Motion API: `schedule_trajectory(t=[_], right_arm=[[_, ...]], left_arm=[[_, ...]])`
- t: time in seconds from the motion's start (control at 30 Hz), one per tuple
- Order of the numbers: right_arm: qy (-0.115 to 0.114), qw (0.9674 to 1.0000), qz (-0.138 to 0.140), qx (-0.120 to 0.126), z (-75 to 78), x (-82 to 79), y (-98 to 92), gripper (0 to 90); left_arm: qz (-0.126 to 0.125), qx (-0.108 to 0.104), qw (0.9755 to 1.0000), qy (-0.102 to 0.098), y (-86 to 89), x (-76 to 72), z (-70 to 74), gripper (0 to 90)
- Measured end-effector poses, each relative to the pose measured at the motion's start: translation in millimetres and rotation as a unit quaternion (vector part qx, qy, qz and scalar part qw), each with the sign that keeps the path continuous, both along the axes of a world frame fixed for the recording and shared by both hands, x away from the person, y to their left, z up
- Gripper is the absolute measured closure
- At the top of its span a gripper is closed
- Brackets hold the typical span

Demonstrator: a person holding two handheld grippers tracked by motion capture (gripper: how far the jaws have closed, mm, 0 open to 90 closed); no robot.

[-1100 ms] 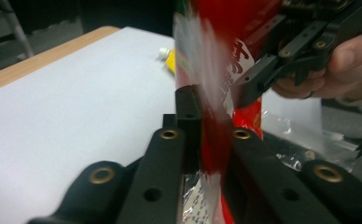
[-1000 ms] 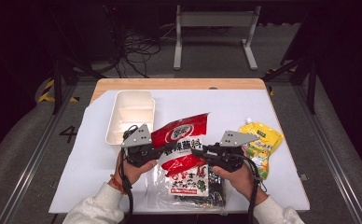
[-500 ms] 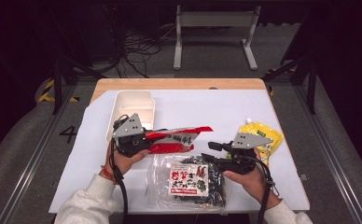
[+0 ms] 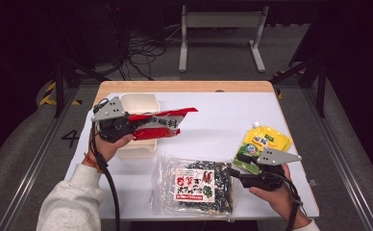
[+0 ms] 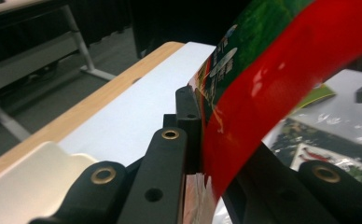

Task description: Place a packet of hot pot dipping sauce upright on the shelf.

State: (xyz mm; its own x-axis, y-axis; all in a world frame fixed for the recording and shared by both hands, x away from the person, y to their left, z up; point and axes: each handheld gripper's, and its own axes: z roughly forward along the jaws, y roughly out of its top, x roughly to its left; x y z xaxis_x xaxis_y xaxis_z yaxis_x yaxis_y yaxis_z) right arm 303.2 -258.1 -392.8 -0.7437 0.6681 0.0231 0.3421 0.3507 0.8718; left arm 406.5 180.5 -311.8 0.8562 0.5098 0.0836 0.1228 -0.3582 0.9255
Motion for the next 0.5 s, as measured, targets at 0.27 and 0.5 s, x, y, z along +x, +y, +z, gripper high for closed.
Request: schedule_trajectory(t=[0.27, 0.5], right_arm=[[0.015, 0.9989, -0.032, -0.029, -15.9, -8.6, -20.0, 36.9], [0.035, 0.9976, -0.057, -0.021, -28.5, -4.6, -31.2, 36.6]], left_arm=[[0.02, 0.006, 0.9998, -0.006, 15.7, 27.4, 9.3, 89.9], [0.048, 0.012, 0.9988, -0.007, 29.4, 62.0, 9.4, 90.0]])
